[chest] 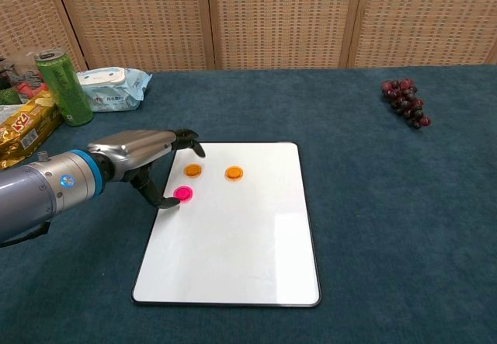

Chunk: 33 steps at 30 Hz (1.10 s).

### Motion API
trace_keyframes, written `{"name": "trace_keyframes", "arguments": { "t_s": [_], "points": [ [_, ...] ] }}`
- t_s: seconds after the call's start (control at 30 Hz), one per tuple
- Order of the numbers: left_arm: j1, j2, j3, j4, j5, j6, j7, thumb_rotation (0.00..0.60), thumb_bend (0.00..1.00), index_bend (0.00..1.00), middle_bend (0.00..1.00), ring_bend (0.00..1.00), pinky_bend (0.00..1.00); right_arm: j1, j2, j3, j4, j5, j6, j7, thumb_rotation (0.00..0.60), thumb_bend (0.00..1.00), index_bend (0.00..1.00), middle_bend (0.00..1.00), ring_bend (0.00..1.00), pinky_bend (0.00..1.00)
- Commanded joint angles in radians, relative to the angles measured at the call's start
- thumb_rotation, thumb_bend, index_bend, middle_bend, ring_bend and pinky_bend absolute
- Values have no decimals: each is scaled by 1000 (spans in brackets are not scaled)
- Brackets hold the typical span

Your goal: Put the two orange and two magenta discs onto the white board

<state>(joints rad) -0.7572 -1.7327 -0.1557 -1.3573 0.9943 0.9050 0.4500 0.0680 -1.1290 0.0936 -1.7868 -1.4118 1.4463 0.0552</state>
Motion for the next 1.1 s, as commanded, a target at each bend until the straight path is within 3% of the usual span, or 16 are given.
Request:
{"name": "trace_keyframes", "arguments": {
  "t_s": [0.03,0.27,0.4,0.57,0.8,1.1],
  "points": [
    [0,4,1,-4,5,1,-7,600,296,92,0,0,0,0,0,0,0,1,0,0,600,131,0,0,0,0],
    [23,52,10,-37,38,38,-32,600,300,119,0,0,0,0,1,0,1,1,-2,4,600,131,0,0,0,0],
    [92,151,48,-44,60,104,-52,600,302,226,0,0,0,1,1,-1,0,-1,-2,0,600,131,0,0,0,0],
    [143,213,77,-9,93,105,-147,600,305,346,0,0,0,0,-1,-1,-2,-1,2,-9,600,131,0,0,0,0],
    [182,241,103,79,132,64,-272,600,312,353,0,0,0,-2,-4,-1,-4,0,6,-19,600,131,0,0,0,0],
    [192,247,114,150,175,33,-319,600,316,357,0,0,0,-2,-4,0,-6,4,4,-21,600,131,0,0,0,0]
  ]
}}
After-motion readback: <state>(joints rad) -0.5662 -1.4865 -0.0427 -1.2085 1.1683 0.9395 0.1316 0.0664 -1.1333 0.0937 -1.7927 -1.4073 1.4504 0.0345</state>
